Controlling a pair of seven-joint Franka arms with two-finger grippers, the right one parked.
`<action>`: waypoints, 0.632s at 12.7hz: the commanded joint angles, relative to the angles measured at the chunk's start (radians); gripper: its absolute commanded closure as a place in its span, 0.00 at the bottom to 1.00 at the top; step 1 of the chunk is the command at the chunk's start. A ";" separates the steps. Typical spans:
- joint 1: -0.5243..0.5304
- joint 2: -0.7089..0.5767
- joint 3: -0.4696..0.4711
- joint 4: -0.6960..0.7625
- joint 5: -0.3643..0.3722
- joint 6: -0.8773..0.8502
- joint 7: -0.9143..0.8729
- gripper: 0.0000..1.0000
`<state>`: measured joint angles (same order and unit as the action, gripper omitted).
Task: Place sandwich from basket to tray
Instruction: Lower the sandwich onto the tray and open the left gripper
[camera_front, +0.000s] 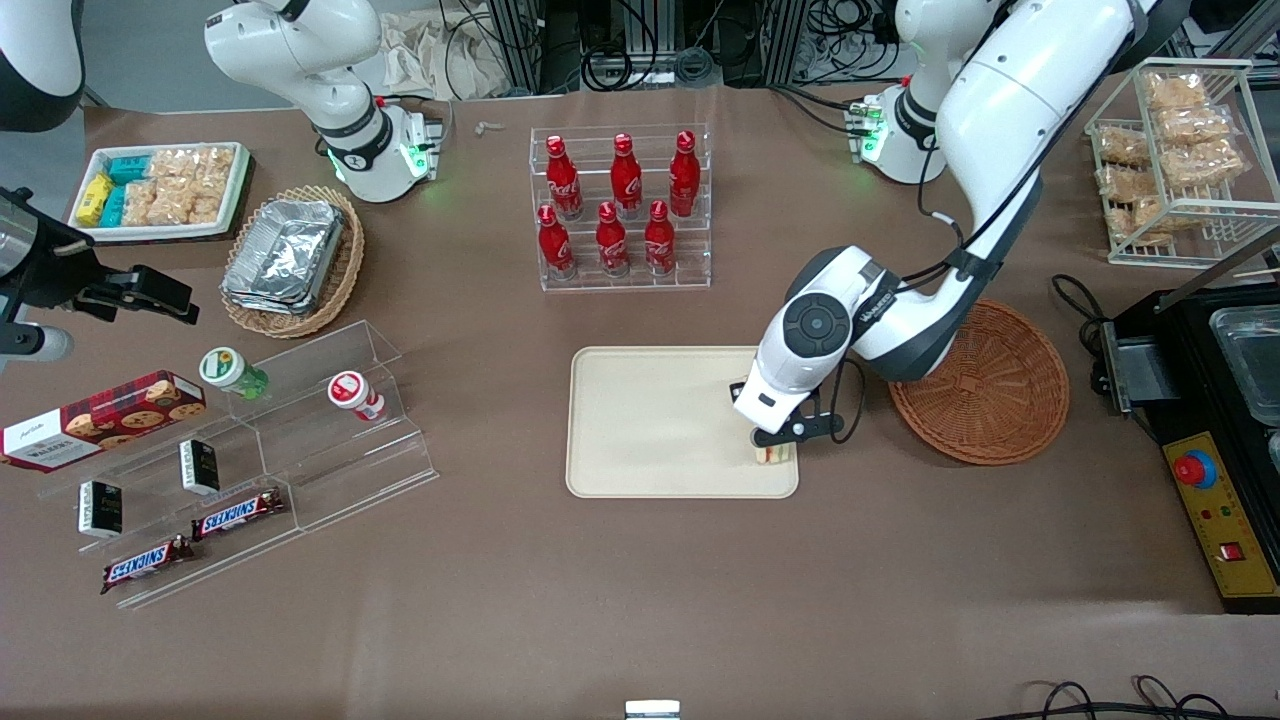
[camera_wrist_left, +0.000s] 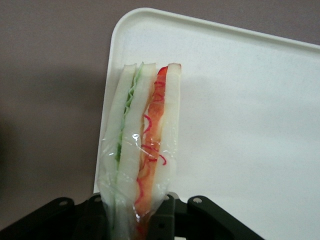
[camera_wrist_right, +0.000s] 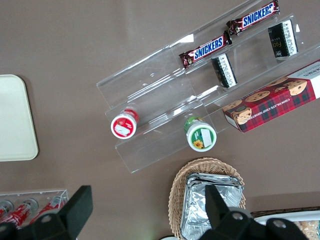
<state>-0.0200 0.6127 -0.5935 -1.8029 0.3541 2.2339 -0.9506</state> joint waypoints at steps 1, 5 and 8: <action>-0.009 0.039 0.001 0.016 0.078 0.029 -0.076 1.00; -0.009 0.056 0.003 0.020 0.086 0.039 -0.079 0.71; -0.029 0.068 0.014 0.023 0.124 0.039 -0.109 0.00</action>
<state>-0.0285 0.6624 -0.5925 -1.7995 0.4295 2.2610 -1.0077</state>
